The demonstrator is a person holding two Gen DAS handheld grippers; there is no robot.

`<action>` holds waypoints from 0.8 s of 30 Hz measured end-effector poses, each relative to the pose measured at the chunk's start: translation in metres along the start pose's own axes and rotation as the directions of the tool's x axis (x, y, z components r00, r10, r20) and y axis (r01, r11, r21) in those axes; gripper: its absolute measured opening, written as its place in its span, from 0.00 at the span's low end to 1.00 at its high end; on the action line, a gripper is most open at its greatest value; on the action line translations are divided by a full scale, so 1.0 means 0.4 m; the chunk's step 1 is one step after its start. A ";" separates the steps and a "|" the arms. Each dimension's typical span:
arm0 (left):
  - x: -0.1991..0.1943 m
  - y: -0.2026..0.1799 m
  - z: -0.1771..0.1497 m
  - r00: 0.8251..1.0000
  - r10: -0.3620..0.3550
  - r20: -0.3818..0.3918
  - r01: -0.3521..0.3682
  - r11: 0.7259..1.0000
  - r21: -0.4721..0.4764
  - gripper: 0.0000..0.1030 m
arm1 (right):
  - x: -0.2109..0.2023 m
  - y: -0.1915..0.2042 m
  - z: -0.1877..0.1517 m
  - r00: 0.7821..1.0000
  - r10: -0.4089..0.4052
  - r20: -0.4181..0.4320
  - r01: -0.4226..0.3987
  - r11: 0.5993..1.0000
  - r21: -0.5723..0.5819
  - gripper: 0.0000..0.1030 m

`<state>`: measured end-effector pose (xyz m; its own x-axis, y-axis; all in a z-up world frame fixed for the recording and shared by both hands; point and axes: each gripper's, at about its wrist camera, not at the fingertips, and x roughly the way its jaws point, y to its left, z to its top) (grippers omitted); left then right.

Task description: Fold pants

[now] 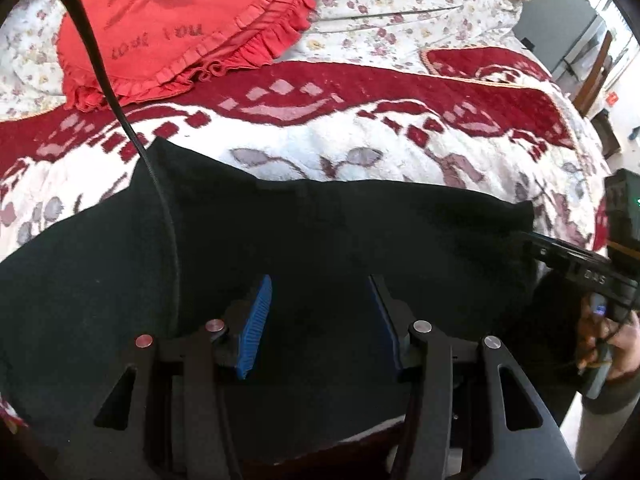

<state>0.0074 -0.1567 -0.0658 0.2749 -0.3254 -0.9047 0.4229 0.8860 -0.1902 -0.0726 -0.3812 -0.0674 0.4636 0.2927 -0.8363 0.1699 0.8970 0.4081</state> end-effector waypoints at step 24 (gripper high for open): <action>0.021 -0.027 0.009 1.000 -0.010 -0.016 0.010 0.999 0.030 0.47 | 0.016 -0.013 -0.041 0.997 -0.007 -0.074 0.010 0.999 0.047 0.56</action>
<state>0.0083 -0.1702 -0.0699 0.2565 -0.3285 -0.9090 0.4516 0.8722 -0.1877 -0.0848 -0.3785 -0.0810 0.3970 0.3102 -0.8638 0.2150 0.8835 0.4161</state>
